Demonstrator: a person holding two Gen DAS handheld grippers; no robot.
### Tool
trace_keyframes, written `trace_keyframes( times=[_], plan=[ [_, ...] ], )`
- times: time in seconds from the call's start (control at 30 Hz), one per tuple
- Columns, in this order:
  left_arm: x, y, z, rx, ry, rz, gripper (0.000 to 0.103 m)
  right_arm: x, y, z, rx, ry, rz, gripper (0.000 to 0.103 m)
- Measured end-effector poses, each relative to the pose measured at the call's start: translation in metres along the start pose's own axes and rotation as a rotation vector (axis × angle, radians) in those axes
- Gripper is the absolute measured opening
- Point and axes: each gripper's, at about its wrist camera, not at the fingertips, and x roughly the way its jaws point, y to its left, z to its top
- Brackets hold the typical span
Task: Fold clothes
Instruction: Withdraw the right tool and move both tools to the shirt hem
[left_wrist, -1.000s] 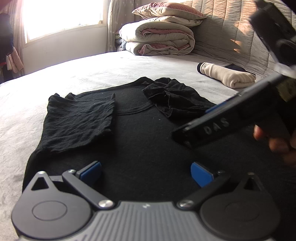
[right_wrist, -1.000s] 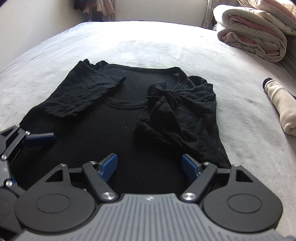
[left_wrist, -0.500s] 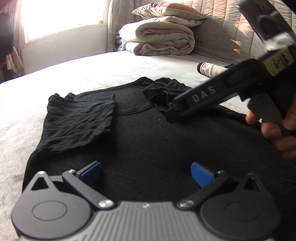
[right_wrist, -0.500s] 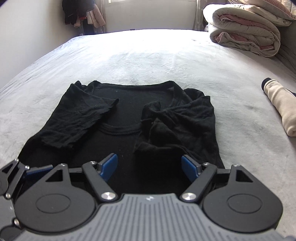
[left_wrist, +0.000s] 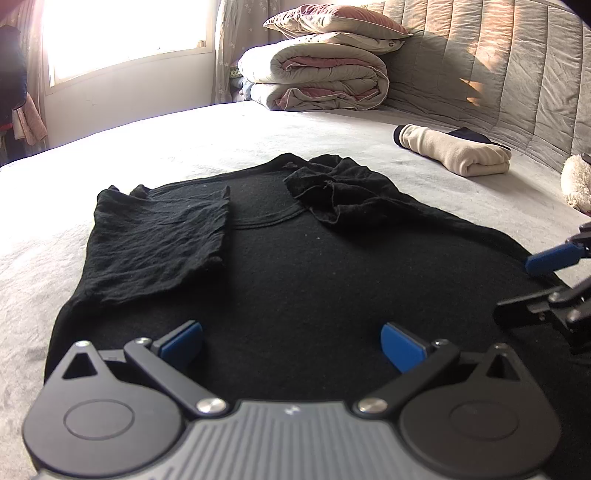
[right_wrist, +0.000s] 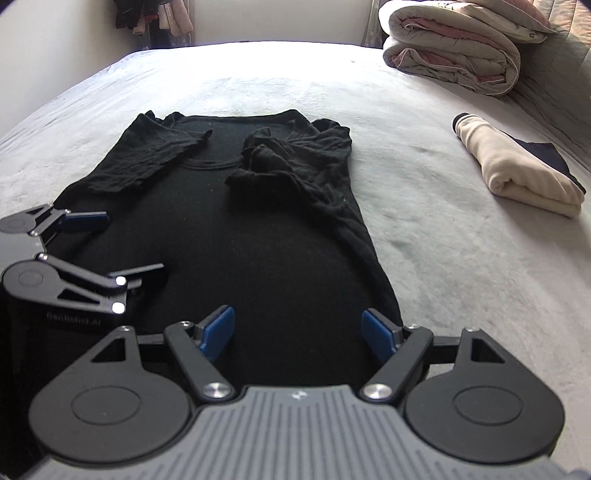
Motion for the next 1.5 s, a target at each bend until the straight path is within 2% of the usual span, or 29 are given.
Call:
trace_keyframes(
  times=[0.2, 0.8, 1.13, 1.33, 1.5],
  plan=[
    [0.000, 0.000, 0.000, 0.000, 0.000, 0.000, 0.103, -0.018, -0.003, -0.019, -0.028, -0.009, -0.009, 0.080],
    [0.001, -0.003, 0.000, 0.005, 0.000, 0.005, 0.103, -0.072, -0.035, -0.062, 0.030, -0.043, 0.035, 0.080],
    [0.001, -0.002, 0.004, -0.006, 0.011, 0.003, 0.103, -0.101, -0.048, -0.074, 0.050, -0.082, 0.063, 0.080],
    [-0.035, -0.001, 0.005, -0.082, 0.029, -0.045, 0.103, -0.111, -0.055, -0.078, 0.028, -0.071, 0.073, 0.080],
    [-0.079, 0.002, -0.002, -0.105, 0.013, -0.025, 0.103, -0.112, -0.060, -0.083, 0.044, -0.046, 0.091, 0.080]
  ],
)
